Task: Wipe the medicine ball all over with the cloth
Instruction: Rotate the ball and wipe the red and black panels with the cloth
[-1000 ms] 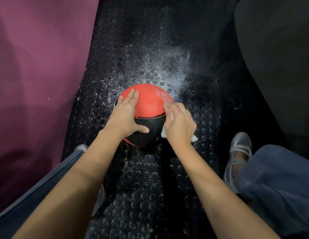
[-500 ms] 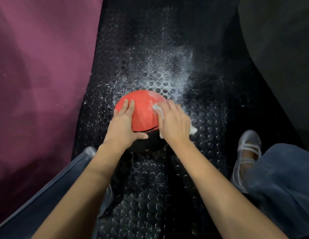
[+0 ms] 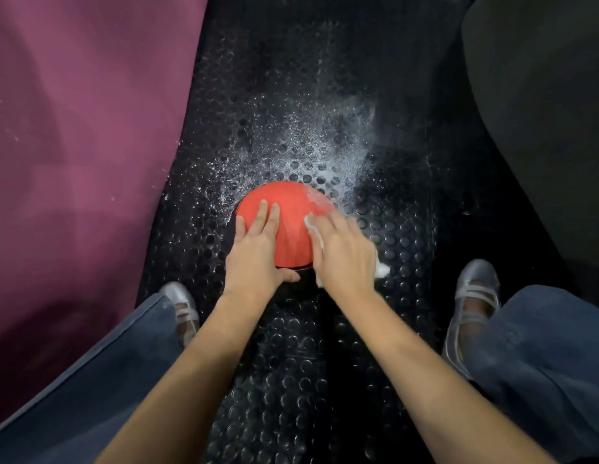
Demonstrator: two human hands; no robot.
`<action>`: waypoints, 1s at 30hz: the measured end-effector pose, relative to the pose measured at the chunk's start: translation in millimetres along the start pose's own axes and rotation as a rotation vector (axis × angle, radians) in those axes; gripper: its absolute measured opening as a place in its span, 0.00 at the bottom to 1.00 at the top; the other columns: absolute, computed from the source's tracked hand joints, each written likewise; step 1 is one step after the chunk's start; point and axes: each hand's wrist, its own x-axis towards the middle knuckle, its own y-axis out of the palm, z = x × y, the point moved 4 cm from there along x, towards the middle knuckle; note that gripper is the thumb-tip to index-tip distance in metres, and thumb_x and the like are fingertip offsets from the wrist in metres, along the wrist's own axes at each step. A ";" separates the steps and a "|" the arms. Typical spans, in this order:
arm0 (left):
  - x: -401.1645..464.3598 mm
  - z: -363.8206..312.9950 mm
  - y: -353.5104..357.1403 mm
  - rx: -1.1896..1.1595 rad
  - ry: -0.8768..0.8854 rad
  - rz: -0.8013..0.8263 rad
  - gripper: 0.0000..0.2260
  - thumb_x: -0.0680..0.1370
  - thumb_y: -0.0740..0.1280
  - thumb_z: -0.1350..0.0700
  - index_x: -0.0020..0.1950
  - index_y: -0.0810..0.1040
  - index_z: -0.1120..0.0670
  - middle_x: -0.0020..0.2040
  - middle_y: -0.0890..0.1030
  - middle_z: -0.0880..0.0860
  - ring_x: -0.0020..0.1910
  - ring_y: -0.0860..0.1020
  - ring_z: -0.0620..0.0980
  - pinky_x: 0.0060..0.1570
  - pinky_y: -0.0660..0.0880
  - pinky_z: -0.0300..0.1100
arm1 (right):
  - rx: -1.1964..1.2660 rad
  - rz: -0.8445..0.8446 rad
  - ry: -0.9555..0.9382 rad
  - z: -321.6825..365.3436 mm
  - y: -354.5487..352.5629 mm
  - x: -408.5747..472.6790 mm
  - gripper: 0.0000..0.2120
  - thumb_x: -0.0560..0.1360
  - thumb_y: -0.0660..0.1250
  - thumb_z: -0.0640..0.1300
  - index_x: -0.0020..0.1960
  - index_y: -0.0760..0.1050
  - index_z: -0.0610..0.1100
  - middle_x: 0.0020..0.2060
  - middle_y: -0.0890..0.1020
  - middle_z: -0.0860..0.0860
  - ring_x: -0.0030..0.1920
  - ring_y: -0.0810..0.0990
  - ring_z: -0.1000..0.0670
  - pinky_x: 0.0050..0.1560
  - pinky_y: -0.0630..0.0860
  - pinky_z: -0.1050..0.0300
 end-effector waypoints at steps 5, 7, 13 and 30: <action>-5.2 -4.8 5.5 0.053 0.025 0.001 0.53 0.68 0.76 0.45 0.80 0.42 0.48 0.80 0.42 0.44 0.79 0.44 0.58 0.70 0.64 0.53 | -0.022 -0.010 0.041 -12.2 -1.5 16.7 0.11 0.79 0.60 0.48 0.53 0.81 0.46 0.45 0.81 0.48 0.42 0.79 0.45 0.31 0.67 0.58; -4.2 -5.3 6.1 0.055 0.016 -0.005 0.53 0.68 0.77 0.46 0.80 0.42 0.48 0.80 0.42 0.44 0.78 0.44 0.58 0.69 0.64 0.52 | 0.002 -0.023 0.110 -11.1 -2.1 22.3 0.10 0.78 0.63 0.46 0.55 0.80 0.45 0.46 0.81 0.46 0.44 0.79 0.44 0.33 0.65 0.58; -2.0 -0.9 2.8 0.025 0.010 -0.004 0.52 0.69 0.77 0.47 0.80 0.42 0.49 0.80 0.43 0.44 0.79 0.45 0.58 0.71 0.62 0.51 | -0.106 -0.050 -0.214 12.0 0.1 -17.8 0.05 0.74 0.67 0.44 0.49 0.79 0.48 0.39 0.79 0.51 0.36 0.76 0.47 0.26 0.68 0.56; 12.7 -9.0 0.2 0.069 0.031 0.042 0.54 0.68 0.78 0.48 0.80 0.42 0.51 0.80 0.44 0.47 0.78 0.45 0.61 0.74 0.57 0.52 | -0.095 0.005 -0.083 10.7 -0.4 16.8 0.03 0.73 0.69 0.43 0.46 0.81 0.47 0.42 0.81 0.48 0.39 0.79 0.44 0.27 0.67 0.59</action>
